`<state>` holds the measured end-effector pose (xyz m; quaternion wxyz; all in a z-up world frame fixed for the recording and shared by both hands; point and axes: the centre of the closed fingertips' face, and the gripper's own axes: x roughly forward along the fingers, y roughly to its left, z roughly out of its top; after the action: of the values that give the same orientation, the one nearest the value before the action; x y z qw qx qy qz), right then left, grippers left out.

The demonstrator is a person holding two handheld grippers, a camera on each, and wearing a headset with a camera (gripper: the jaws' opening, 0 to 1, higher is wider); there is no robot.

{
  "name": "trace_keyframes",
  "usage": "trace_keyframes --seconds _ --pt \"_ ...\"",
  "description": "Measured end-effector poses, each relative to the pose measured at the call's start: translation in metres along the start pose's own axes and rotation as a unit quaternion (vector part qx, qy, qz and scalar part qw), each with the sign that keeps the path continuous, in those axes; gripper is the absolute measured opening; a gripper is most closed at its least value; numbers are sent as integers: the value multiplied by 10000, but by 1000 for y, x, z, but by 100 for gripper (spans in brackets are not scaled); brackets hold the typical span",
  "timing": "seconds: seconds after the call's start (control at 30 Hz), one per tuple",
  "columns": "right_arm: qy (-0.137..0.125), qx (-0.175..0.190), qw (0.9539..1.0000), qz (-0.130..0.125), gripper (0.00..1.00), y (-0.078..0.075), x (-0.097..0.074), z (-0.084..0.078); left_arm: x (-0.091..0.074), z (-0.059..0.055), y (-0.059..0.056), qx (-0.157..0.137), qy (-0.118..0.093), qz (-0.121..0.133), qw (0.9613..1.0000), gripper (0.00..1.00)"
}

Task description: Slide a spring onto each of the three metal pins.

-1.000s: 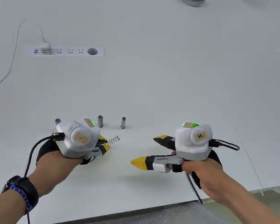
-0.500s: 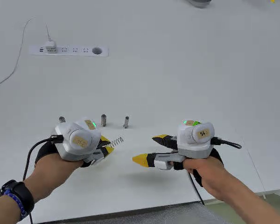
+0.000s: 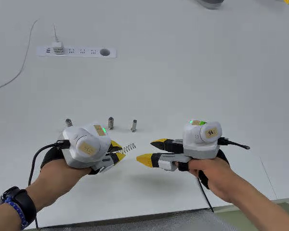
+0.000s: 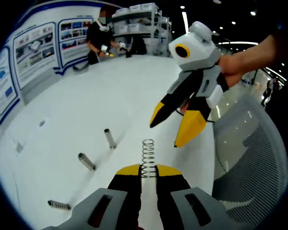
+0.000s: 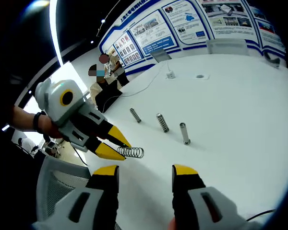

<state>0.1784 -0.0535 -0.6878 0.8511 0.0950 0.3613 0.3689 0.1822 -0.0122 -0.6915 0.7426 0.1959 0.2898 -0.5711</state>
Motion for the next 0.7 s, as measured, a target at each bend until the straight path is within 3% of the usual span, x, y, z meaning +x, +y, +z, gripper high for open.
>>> trace_keyframes --seconds 0.37,0.7 --pt "-168 525 9979 329 31 5 -4 6 4 21 -17 291 -163 -197 9992 10" --pt "-247 921 9935 618 23 11 -8 11 5 27 -24 499 -200 -359 9979 10"
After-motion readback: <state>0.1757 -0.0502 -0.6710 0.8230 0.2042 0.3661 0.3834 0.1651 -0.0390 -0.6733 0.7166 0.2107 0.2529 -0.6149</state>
